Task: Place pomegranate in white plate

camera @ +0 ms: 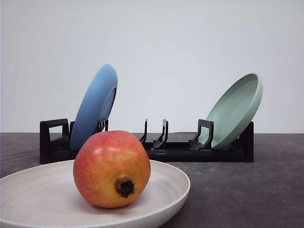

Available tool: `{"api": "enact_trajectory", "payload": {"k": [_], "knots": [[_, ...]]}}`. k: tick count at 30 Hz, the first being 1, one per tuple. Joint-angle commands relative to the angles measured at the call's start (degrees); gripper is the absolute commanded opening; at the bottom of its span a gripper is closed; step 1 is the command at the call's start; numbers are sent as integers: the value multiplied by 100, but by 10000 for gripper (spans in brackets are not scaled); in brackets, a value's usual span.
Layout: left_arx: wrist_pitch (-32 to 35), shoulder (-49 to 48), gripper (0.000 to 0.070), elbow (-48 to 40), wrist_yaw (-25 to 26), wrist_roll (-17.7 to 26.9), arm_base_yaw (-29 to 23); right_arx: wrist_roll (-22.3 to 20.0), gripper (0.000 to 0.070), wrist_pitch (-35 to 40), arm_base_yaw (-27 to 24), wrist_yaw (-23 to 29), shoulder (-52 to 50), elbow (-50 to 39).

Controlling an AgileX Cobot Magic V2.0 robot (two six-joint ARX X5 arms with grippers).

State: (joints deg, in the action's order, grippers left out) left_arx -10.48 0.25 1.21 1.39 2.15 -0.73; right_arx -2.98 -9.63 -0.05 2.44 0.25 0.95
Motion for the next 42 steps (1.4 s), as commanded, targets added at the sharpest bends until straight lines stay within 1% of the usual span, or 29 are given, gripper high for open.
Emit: {"api": "enact_trajectory", "payload": {"k": [1,42], "knots": [[-28,-9,0,-55,4,37,0,59,0,59,-9,0,-4,-31],[-28,-9,0,-55,4,37,0,59,0,59,-9,0,-4,-31]]}}
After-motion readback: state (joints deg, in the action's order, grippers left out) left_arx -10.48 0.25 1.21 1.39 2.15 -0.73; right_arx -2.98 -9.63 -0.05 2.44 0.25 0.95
